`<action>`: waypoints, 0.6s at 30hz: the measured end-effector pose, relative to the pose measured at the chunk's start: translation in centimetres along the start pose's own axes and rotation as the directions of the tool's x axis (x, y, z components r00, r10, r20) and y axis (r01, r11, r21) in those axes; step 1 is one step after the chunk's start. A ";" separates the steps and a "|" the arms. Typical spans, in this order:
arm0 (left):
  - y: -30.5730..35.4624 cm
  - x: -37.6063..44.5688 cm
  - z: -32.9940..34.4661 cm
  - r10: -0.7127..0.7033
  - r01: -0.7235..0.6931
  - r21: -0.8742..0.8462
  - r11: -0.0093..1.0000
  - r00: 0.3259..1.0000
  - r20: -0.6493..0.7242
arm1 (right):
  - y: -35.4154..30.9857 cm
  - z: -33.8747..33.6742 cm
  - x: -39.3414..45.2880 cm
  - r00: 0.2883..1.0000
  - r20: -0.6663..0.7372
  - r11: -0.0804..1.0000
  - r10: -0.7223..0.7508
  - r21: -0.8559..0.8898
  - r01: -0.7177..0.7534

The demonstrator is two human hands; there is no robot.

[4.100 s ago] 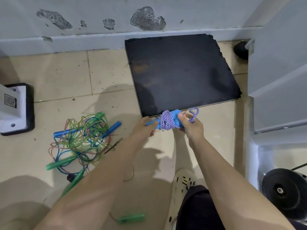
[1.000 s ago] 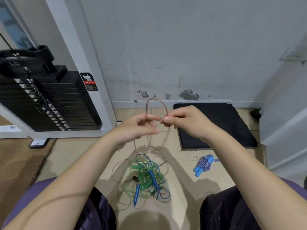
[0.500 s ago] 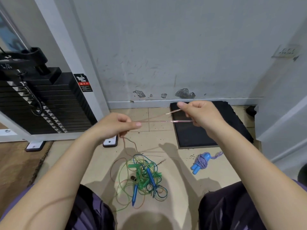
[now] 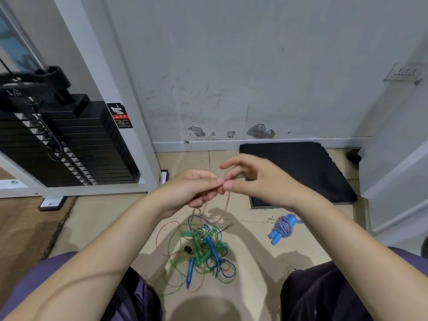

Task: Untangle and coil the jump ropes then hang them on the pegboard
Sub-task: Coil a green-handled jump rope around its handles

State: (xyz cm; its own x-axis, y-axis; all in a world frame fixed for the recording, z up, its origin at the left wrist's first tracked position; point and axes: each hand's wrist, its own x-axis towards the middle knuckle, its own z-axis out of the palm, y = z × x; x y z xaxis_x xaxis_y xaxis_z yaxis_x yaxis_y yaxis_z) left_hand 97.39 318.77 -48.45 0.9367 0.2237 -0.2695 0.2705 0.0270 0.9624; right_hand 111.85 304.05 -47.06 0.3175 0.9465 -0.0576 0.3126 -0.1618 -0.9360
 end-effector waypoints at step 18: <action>0.4 -1.2 -2.6 0.079 -0.037 0.231 0.972 0.981 -0.176 | 0.1 -2.5 0.1 0.952 -0.304 0.999 0.049 0.035 -0.040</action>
State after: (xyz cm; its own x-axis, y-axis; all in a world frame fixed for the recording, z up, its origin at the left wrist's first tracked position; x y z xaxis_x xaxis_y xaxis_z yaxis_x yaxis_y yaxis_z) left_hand 95.83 321.10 -47.66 0.9014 0.3927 -0.1826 0.2801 -0.2072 0.9374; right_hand 114.19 303.41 -46.30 0.5892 0.8080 0.0048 0.2681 -0.1899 -0.9445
